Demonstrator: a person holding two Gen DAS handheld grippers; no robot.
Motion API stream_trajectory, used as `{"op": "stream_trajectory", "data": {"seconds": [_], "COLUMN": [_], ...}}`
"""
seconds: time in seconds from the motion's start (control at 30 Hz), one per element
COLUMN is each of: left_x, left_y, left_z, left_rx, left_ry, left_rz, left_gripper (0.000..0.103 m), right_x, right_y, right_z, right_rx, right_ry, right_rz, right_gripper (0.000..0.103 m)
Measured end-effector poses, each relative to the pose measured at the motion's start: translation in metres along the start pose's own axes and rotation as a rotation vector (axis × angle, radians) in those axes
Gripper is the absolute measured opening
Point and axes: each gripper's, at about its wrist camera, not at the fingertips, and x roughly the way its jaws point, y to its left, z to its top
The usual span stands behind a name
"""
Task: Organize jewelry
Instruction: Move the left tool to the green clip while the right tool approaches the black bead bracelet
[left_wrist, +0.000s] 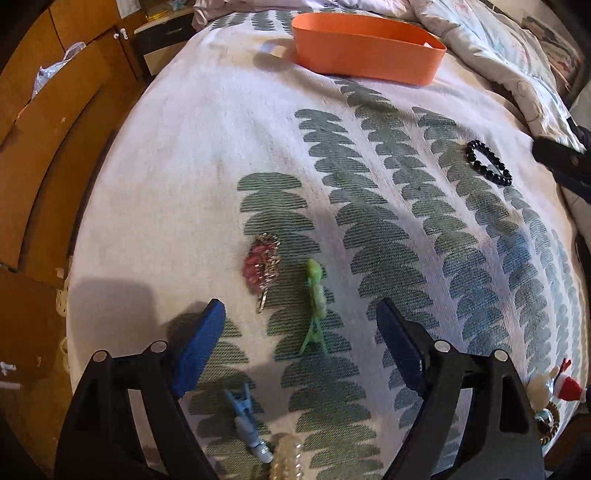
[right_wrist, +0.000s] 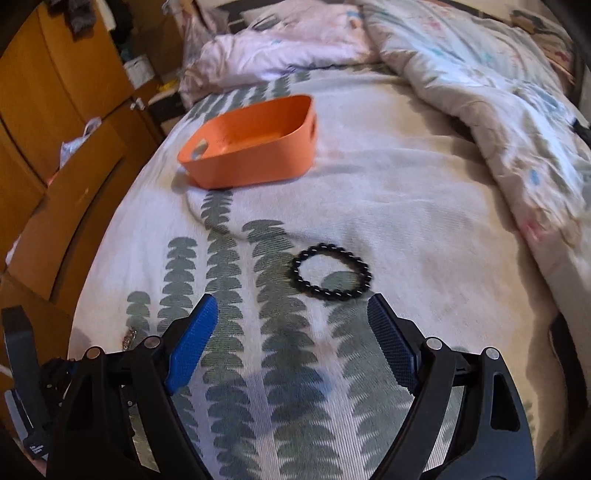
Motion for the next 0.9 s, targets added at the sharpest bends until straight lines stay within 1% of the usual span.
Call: {"op": "stream_trajectory", "data": {"seconds": [0.07,0.17,0.43,0.73,0.83,0.9], "left_x": [0.002,0.005,0.019,0.026,0.027,0.032], "left_y": [-0.004,-0.008,-0.009,-0.01,-0.009,-0.013], "left_z": [0.001,0.001,0.002,0.005,0.005,0.012], "left_rx": [0.004,0.012,0.027,0.024,0.019,0.018], "left_ry": [0.008,0.026,0.071,0.096,0.1,0.102], "left_rz": [-0.024,-0.049,-0.072,-0.071,-0.076,-0.079], "left_gripper": [0.083,0.083,0.083,0.091,0.092,0.093], "right_x": [0.01,0.024,0.054,0.085,0.088,0.089], "right_y": [0.001,0.001,-0.001,-0.013,-0.012,-0.011], "right_z": [0.004,0.008,0.014,0.014,0.013,0.013], "right_rx": [-0.017,-0.022,-0.051,-0.05,-0.065,-0.075], "right_ry": [0.025,0.055,0.097,0.135,0.13,0.128], "right_rz": [-0.005,0.016,0.004,-0.002,-0.016,-0.027], "right_gripper": [0.085,0.084,0.083,0.081,0.081,0.08]}}
